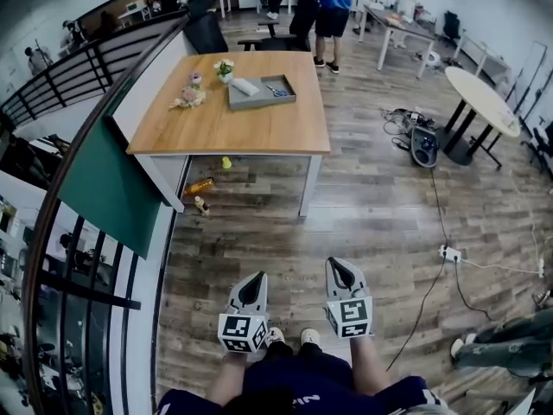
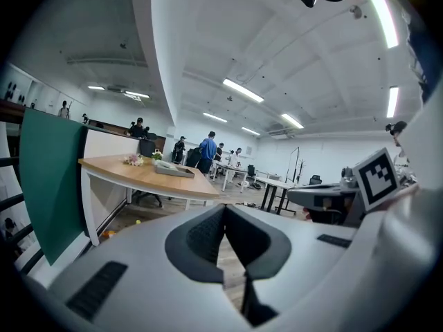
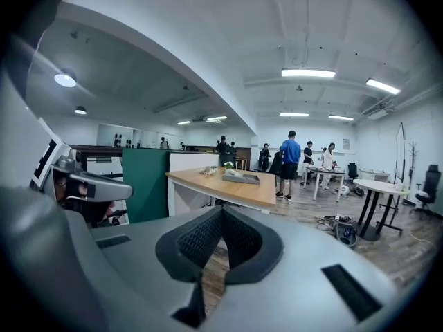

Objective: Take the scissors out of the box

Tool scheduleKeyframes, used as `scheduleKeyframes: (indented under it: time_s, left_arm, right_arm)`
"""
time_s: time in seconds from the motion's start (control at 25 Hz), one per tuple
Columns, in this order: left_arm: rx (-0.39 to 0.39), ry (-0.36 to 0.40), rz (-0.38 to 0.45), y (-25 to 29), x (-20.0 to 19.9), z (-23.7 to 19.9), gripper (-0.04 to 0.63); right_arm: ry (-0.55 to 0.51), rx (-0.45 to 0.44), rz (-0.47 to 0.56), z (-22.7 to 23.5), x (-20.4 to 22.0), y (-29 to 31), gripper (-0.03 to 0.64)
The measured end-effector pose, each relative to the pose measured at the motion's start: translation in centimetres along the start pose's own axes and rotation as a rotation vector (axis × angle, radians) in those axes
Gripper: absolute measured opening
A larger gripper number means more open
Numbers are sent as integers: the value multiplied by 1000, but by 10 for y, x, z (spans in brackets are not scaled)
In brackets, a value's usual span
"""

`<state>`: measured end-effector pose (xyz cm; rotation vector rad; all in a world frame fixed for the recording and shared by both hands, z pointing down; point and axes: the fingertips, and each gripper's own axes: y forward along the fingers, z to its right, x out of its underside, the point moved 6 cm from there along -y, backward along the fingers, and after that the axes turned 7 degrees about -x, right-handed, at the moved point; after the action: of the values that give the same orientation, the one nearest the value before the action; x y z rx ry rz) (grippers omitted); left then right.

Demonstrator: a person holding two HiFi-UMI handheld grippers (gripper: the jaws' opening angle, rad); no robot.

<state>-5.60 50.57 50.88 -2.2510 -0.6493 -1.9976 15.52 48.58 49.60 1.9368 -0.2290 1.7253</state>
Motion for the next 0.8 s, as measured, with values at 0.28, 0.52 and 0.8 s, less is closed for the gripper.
scheduleKeyframes:
  time_s: [0.28, 0.52, 0.8]
  left_arm:
    - [106, -32, -10, 4, 0, -4, 271]
    - [163, 4, 2, 3, -3, -17, 344]
    - [174, -19, -8, 3, 3, -39, 336]
  right_arm:
    - [65, -76, 18, -3, 0, 8, 257]
    - [27, -96, 36, -20, -6, 16, 338]
    - [36, -81, 7, -31, 3, 27, 339]
